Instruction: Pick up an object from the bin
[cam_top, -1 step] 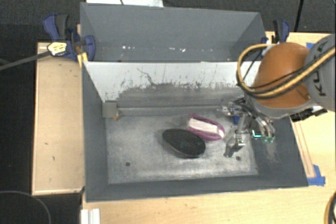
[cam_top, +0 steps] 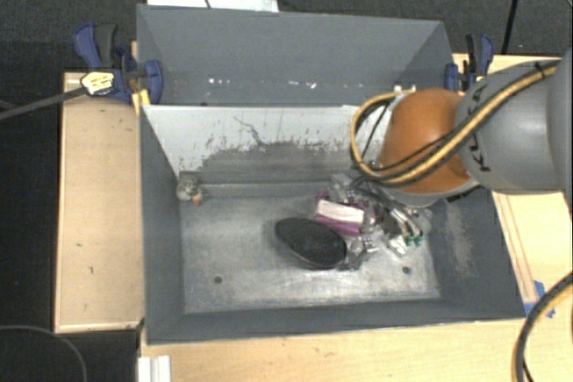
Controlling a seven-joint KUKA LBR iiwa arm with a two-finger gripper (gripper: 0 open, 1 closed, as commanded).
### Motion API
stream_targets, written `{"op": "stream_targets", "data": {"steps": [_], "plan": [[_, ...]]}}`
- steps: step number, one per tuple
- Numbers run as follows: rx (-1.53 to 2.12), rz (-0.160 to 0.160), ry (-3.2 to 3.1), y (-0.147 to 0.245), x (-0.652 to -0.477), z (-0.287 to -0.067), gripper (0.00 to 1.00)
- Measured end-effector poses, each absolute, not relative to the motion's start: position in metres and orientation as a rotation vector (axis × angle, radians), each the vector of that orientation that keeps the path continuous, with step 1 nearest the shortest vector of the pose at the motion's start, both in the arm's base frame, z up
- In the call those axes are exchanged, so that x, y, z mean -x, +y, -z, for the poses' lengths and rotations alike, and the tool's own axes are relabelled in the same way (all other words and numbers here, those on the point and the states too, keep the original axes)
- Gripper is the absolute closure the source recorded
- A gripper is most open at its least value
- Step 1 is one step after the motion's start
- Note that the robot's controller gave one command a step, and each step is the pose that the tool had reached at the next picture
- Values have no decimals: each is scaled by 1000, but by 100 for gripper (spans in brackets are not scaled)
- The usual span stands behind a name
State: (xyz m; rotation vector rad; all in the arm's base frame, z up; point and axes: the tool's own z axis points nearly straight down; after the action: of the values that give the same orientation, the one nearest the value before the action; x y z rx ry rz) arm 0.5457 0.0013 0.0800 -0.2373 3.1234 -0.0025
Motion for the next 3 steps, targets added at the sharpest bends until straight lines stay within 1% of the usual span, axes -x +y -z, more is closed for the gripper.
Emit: {"op": "stream_targets", "data": {"steps": [1,2,3], "plan": [[236,1,3098,2,-552,-86,100],[94,-2,3128,41,-544,-97,100],[95,0,3136,40,-542,-95,0]]}}
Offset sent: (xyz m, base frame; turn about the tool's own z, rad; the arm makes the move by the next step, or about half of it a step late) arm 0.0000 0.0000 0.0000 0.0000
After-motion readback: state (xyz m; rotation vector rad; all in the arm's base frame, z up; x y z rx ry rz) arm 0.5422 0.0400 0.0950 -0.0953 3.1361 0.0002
